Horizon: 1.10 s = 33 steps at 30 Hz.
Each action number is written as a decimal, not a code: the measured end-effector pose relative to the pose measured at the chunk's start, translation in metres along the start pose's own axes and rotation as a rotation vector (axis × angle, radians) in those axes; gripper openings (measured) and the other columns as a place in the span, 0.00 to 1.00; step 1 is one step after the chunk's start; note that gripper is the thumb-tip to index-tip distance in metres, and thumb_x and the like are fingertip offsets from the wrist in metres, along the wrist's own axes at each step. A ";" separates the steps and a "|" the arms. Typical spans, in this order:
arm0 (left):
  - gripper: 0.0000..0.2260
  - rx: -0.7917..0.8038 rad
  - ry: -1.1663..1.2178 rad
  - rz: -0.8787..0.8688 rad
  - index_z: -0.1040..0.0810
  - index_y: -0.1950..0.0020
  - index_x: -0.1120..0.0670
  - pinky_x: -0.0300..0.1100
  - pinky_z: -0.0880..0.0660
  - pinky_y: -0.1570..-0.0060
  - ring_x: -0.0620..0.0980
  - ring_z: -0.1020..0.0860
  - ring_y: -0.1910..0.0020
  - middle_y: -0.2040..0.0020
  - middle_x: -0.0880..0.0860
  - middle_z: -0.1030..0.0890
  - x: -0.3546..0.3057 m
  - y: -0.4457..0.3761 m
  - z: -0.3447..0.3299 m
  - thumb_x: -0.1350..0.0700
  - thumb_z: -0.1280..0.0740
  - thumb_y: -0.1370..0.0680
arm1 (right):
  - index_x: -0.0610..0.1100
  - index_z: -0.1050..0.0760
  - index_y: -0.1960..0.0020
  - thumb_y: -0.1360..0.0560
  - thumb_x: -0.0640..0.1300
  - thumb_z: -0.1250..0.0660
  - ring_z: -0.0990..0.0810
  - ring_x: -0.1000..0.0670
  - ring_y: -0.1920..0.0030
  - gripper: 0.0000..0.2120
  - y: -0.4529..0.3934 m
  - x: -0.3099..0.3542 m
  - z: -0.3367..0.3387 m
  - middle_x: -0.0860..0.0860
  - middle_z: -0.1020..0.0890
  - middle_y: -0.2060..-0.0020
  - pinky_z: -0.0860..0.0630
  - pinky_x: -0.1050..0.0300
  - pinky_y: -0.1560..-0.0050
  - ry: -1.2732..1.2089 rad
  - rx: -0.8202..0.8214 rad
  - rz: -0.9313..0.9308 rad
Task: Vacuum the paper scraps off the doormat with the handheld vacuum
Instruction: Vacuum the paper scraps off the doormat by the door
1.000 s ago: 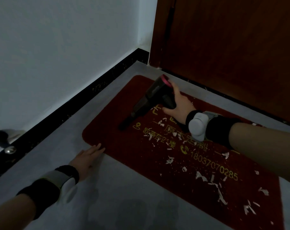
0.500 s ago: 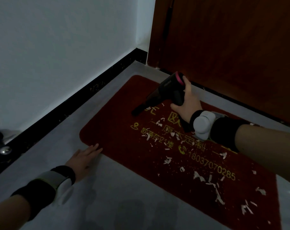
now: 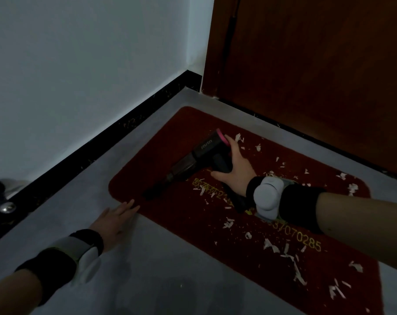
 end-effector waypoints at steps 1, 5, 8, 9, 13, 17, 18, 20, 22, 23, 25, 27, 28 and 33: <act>0.32 0.003 0.006 0.002 0.64 0.24 0.49 0.49 0.57 0.26 0.49 0.57 0.23 0.23 0.49 0.63 0.000 0.001 0.000 0.57 0.45 0.19 | 0.51 0.55 0.23 0.30 0.41 0.27 0.20 0.47 0.52 0.46 -0.002 -0.002 0.002 0.50 0.23 0.49 0.23 0.51 0.49 -0.001 -0.006 -0.011; 0.32 -0.008 0.024 0.001 0.63 0.23 0.49 0.49 0.56 0.26 0.49 0.57 0.23 0.23 0.50 0.62 -0.001 0.002 0.000 0.58 0.45 0.20 | 0.50 0.52 0.24 0.30 0.41 0.26 0.23 0.48 0.50 0.44 -0.008 -0.011 0.008 0.48 0.24 0.45 0.26 0.56 0.50 -0.025 -0.026 -0.067; 0.32 -0.018 0.020 0.002 0.64 0.24 0.49 0.49 0.56 0.26 0.48 0.58 0.23 0.23 0.49 0.62 0.000 0.002 -0.001 0.58 0.45 0.20 | 0.49 0.50 0.25 0.30 0.41 0.26 0.22 0.44 0.45 0.44 -0.019 -0.017 0.018 0.46 0.24 0.41 0.25 0.53 0.47 -0.004 -0.060 -0.104; 0.32 -0.016 0.024 0.000 0.64 0.24 0.50 0.48 0.56 0.26 0.48 0.58 0.23 0.23 0.49 0.63 0.000 0.002 -0.001 0.58 0.45 0.20 | 0.49 0.50 0.25 0.30 0.41 0.27 0.22 0.43 0.45 0.43 -0.023 -0.018 0.022 0.45 0.24 0.40 0.25 0.52 0.47 0.015 -0.079 -0.115; 0.32 -0.023 0.049 -0.005 0.64 0.24 0.49 0.48 0.58 0.26 0.48 0.58 0.23 0.23 0.48 0.63 0.001 0.001 -0.003 0.59 0.46 0.20 | 0.47 0.48 0.26 0.28 0.41 0.29 0.21 0.40 0.47 0.39 -0.039 -0.020 0.042 0.43 0.23 0.44 0.24 0.50 0.51 0.077 -0.242 -0.156; 0.32 -0.029 0.039 -0.009 0.64 0.24 0.49 0.48 0.57 0.26 0.48 0.58 0.23 0.23 0.48 0.63 0.002 0.001 -0.002 0.60 0.46 0.20 | 0.47 0.54 0.23 0.26 0.40 0.32 0.22 0.42 0.60 0.40 -0.050 -0.021 0.061 0.46 0.24 0.55 0.23 0.49 0.60 0.152 -0.386 -0.142; 0.32 -0.024 0.043 -0.010 0.64 0.24 0.49 0.48 0.57 0.26 0.48 0.58 0.23 0.23 0.48 0.63 0.002 0.001 -0.002 0.60 0.46 0.20 | 0.47 0.55 0.23 0.26 0.40 0.32 0.23 0.44 0.62 0.41 -0.051 -0.022 0.064 0.47 0.25 0.56 0.24 0.51 0.62 0.189 -0.401 -0.124; 0.32 -0.026 0.045 -0.012 0.64 0.24 0.49 0.49 0.56 0.25 0.47 0.58 0.23 0.23 0.48 0.62 0.003 0.001 -0.001 0.60 0.46 0.20 | 0.47 0.55 0.23 0.26 0.39 0.32 0.25 0.46 0.63 0.41 -0.051 -0.024 0.070 0.47 0.25 0.56 0.27 0.54 0.63 0.224 -0.389 -0.073; 0.31 -0.038 0.042 -0.016 0.64 0.24 0.49 0.49 0.55 0.25 0.47 0.57 0.23 0.23 0.48 0.62 0.003 0.001 -0.001 0.58 0.46 0.19 | 0.47 0.55 0.23 0.26 0.39 0.32 0.25 0.45 0.62 0.41 -0.049 -0.026 0.075 0.47 0.24 0.57 0.28 0.54 0.63 0.241 -0.323 -0.036; 0.30 -0.045 0.037 -0.020 0.63 0.24 0.49 0.48 0.54 0.26 0.47 0.57 0.23 0.23 0.47 0.61 0.004 0.001 -0.001 0.57 0.46 0.19 | 0.48 0.56 0.23 0.26 0.39 0.32 0.24 0.45 0.62 0.42 -0.048 -0.027 0.078 0.47 0.24 0.58 0.28 0.55 0.63 0.245 -0.279 -0.034; 0.29 -0.074 0.060 -0.030 0.62 0.24 0.49 0.44 0.52 0.26 0.46 0.54 0.23 0.23 0.47 0.60 0.006 -0.002 -0.001 0.53 0.47 0.18 | 0.50 0.56 0.23 0.26 0.40 0.31 0.23 0.45 0.62 0.43 -0.045 -0.028 0.084 0.48 0.24 0.60 0.28 0.55 0.65 0.256 -0.203 -0.035; 0.29 -0.111 0.133 -0.042 0.59 0.23 0.48 0.39 0.49 0.28 0.46 0.50 0.24 0.22 0.46 0.55 0.009 -0.004 0.000 0.51 0.44 0.18 | 0.50 0.56 0.23 0.26 0.40 0.31 0.23 0.46 0.63 0.43 -0.044 -0.029 0.087 0.50 0.25 0.62 0.28 0.56 0.66 0.261 -0.189 -0.033; 0.29 -0.126 0.188 -0.044 0.56 0.23 0.48 0.37 0.49 0.28 0.46 0.48 0.24 0.23 0.46 0.53 0.009 -0.005 0.001 0.52 0.43 0.19 | 0.49 0.56 0.23 0.26 0.40 0.31 0.23 0.45 0.63 0.42 -0.044 -0.028 0.088 0.49 0.24 0.62 0.27 0.55 0.65 0.268 -0.196 -0.030; 0.23 -0.178 0.318 -0.029 0.42 0.26 0.46 0.35 0.43 0.32 0.47 0.41 0.27 0.25 0.48 0.43 0.007 -0.010 0.009 0.55 0.40 0.20 | 0.49 0.57 0.23 0.26 0.39 0.33 0.22 0.43 0.62 0.42 -0.049 -0.025 0.087 0.43 0.22 0.56 0.24 0.52 0.62 0.296 -0.254 -0.025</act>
Point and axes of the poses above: each hand's wrist, its own y-axis away from the middle knuckle, its own z-axis out of the back of the hand, x = y × z, the point moved 1 cm from there along -y, towards the middle knuckle
